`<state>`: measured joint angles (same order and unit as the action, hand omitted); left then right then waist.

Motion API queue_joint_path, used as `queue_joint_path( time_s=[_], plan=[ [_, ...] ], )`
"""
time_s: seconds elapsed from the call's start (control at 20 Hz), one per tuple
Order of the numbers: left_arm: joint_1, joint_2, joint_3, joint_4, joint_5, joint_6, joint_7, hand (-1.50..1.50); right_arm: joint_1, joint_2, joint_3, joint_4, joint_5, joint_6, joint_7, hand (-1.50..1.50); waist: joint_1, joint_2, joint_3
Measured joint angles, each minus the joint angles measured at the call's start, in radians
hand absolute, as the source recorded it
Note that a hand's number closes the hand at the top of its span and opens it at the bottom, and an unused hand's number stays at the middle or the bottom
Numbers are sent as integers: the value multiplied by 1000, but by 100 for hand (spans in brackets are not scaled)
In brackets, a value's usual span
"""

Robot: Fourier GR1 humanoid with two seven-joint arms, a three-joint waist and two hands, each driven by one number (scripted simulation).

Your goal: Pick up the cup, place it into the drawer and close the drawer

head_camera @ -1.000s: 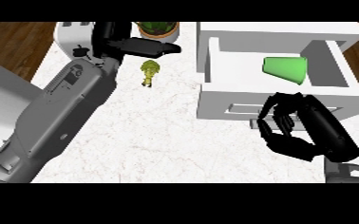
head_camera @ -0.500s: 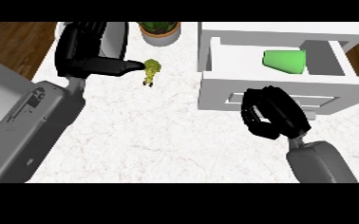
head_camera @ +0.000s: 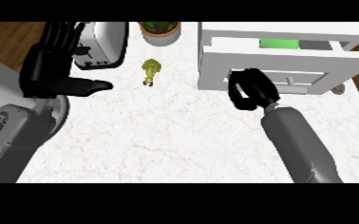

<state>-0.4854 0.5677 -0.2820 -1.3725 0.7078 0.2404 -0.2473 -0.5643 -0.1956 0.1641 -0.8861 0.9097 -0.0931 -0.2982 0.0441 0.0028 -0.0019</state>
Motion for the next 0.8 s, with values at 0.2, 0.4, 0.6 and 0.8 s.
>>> queue_joint_path(
  time_s=[0.2, 0.4, 0.6, 0.8],
  plan=[
    [22, 1, 16, -10, -7, -22, -2, -150, -135, 3, -61, 206, -15, -24, -66, 150, 6, 2, 0],
    [38, 11, 38, -2, 2, -65, -7, -150, -243, -22, -116, 369, -36, -12, -121, 150, 21, 10, 1],
    [46, 1, 37, -4, -3, -84, -14, -150, -289, -26, -149, 467, -63, 25, -163, 150, 29, 10, 2],
    [48, -15, 29, -5, -4, -100, -17, -150, -308, -40, -167, 514, -79, 54, -221, 150, 37, 8, -2]
  ],
)
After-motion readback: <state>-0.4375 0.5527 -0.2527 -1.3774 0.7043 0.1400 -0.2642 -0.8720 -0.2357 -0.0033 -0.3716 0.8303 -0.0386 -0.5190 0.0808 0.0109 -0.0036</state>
